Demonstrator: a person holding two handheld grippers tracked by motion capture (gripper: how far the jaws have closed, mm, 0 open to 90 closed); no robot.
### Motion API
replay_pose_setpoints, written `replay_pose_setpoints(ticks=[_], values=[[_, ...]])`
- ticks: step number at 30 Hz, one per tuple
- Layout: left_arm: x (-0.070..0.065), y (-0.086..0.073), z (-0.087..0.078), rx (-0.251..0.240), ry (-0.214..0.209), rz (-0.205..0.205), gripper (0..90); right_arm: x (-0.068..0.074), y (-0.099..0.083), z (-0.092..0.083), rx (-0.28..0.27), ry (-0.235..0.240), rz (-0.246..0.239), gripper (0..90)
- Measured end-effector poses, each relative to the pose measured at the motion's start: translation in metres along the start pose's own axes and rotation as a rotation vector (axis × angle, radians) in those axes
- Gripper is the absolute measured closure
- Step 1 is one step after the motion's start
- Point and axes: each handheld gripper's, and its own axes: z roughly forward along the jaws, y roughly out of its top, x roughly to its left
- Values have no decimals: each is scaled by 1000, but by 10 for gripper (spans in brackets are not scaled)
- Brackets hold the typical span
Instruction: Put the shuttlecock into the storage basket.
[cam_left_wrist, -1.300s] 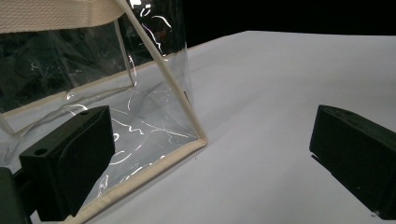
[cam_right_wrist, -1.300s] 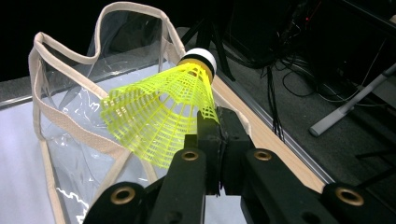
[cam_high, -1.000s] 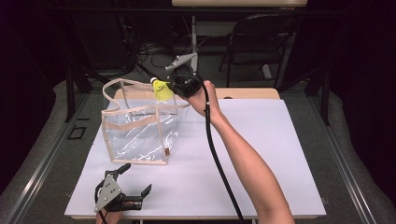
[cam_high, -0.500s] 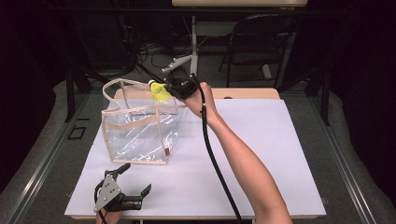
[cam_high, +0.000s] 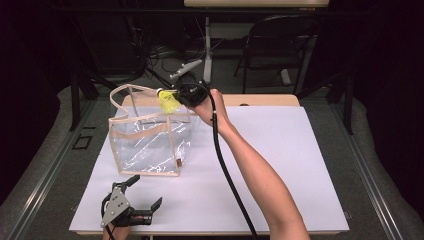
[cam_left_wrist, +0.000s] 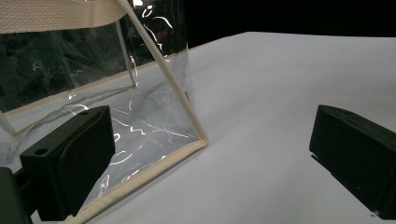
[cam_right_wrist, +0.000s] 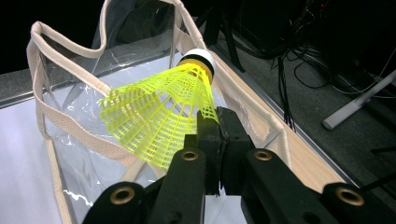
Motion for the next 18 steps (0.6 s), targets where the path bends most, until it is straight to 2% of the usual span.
replay_pose_setpoints(ticks=[18], values=[[0,0,0,-1,1,-2,2,-1,6,8,7,-15,-64,892]])
